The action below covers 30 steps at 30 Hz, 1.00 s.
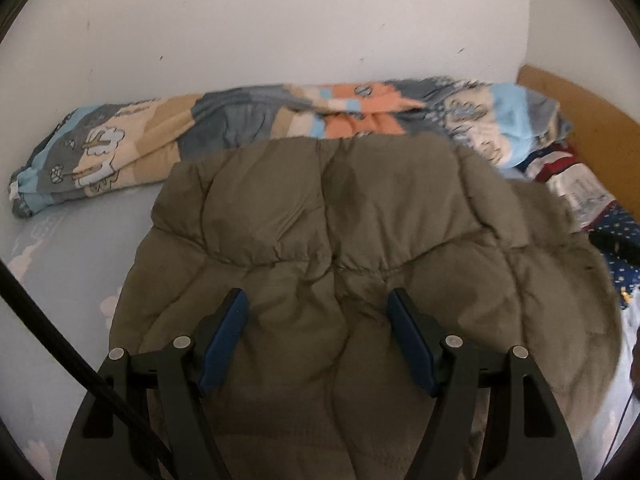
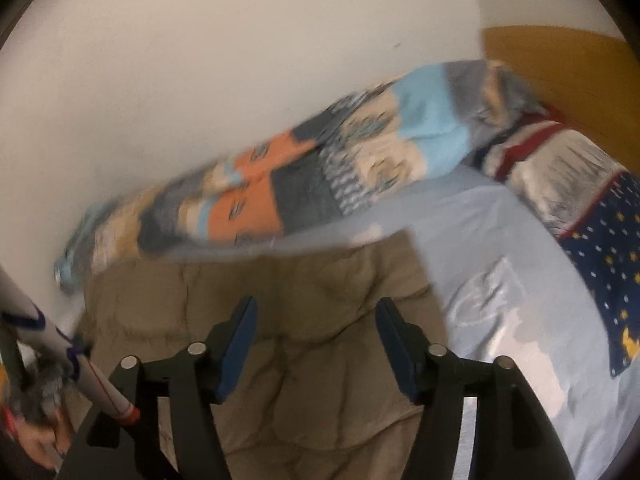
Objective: Fold large clothes
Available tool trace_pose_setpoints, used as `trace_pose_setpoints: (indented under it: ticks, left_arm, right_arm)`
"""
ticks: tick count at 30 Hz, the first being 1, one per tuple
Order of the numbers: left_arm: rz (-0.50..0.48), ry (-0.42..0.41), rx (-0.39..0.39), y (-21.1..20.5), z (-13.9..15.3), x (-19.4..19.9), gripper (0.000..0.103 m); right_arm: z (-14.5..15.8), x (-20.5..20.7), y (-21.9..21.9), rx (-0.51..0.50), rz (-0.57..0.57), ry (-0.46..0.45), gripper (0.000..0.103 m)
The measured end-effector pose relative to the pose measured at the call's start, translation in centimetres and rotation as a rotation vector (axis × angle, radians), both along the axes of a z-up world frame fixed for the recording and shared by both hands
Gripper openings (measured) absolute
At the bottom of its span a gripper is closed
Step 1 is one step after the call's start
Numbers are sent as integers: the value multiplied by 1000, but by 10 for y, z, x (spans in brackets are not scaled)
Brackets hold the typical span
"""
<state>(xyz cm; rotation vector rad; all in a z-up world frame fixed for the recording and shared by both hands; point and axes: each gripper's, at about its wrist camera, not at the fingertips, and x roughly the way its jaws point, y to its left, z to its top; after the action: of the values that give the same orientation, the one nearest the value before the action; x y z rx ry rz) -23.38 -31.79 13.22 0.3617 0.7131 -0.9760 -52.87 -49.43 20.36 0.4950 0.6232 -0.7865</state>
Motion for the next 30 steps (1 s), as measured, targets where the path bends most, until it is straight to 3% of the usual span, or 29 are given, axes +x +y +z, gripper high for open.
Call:
trace_pose_setpoints:
  ticks: [5, 10, 14, 16, 18, 22, 26, 30]
  left_arm:
    - [47, 38, 74, -21, -31, 18, 82]
    - [75, 44, 84, -40, -48, 31, 85]
    - [96, 47, 152, -51, -52, 34, 86]
    - [120, 52, 170, -41, -43, 29, 86]
    - [125, 84, 125, -16, -26, 16, 86]
    - [122, 92, 67, 38, 2, -16, 86]
    - [163, 108, 70, 86, 13, -50, 86]
    - [220, 55, 56, 117, 18, -74, 86]
  right_arm:
    - [-57, 45, -1, -19, 66, 148, 68]
    - [-91, 54, -33, 103, 58, 134, 72]
    - [-102, 60, -48, 176, 51, 149, 73]
    - [-99, 62, -45, 167, 41, 181, 73]
    - [-87, 58, -35, 152, 8, 206, 73]
    - [-39, 21, 9, 140, -17, 58, 71]
    - [-20, 4, 60, 141, -34, 60, 71]
    - [-11, -3, 123, 111, -19, 67, 71]
